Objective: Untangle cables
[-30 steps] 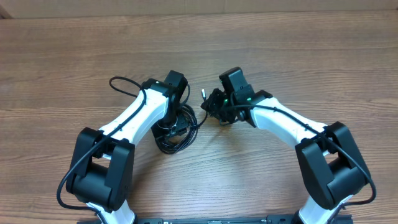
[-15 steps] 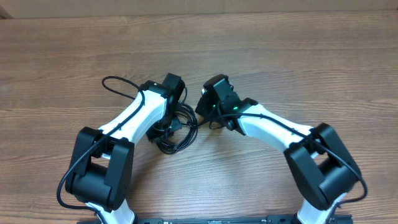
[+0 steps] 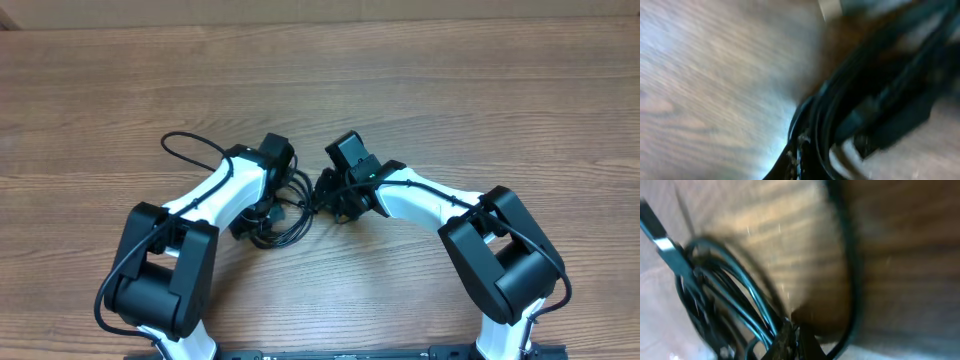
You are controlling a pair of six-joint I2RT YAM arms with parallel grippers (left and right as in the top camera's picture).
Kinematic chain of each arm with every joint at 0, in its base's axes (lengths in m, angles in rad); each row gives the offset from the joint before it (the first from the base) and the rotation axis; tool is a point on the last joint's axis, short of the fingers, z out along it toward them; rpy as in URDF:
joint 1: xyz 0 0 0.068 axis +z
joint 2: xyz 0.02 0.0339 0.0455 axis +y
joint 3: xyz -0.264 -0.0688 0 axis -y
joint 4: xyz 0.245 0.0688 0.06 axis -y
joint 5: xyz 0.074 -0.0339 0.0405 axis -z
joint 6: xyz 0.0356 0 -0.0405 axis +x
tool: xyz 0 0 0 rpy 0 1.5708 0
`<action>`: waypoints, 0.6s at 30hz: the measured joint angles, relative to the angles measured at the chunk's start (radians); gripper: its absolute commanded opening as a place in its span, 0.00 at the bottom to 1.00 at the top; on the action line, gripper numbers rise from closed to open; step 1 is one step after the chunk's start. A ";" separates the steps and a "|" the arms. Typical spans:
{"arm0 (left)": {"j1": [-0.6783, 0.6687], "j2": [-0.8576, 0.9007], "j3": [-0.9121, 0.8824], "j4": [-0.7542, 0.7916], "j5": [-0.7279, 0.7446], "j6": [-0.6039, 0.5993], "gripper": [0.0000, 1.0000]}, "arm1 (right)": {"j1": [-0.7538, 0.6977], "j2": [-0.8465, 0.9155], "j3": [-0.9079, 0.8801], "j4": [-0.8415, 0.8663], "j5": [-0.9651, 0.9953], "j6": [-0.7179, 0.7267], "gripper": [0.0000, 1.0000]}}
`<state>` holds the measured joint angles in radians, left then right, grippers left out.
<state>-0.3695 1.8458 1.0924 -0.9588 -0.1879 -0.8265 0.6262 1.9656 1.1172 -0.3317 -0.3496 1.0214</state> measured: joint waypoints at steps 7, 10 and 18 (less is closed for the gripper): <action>0.035 0.000 -0.001 0.180 -0.159 0.018 0.04 | 0.043 0.000 0.000 -0.008 -0.097 0.018 0.04; 0.037 0.000 -0.002 0.274 -0.204 0.040 0.05 | 0.076 0.000 -0.001 0.014 -0.113 0.039 0.04; 0.037 0.000 -0.001 0.474 -0.236 0.140 0.04 | 0.142 0.000 -0.001 0.134 -0.117 0.055 0.04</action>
<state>-0.3328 1.8458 1.0912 -0.4850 -0.4240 -0.6861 0.7677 1.9656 1.1160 -0.1978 -0.4664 1.0767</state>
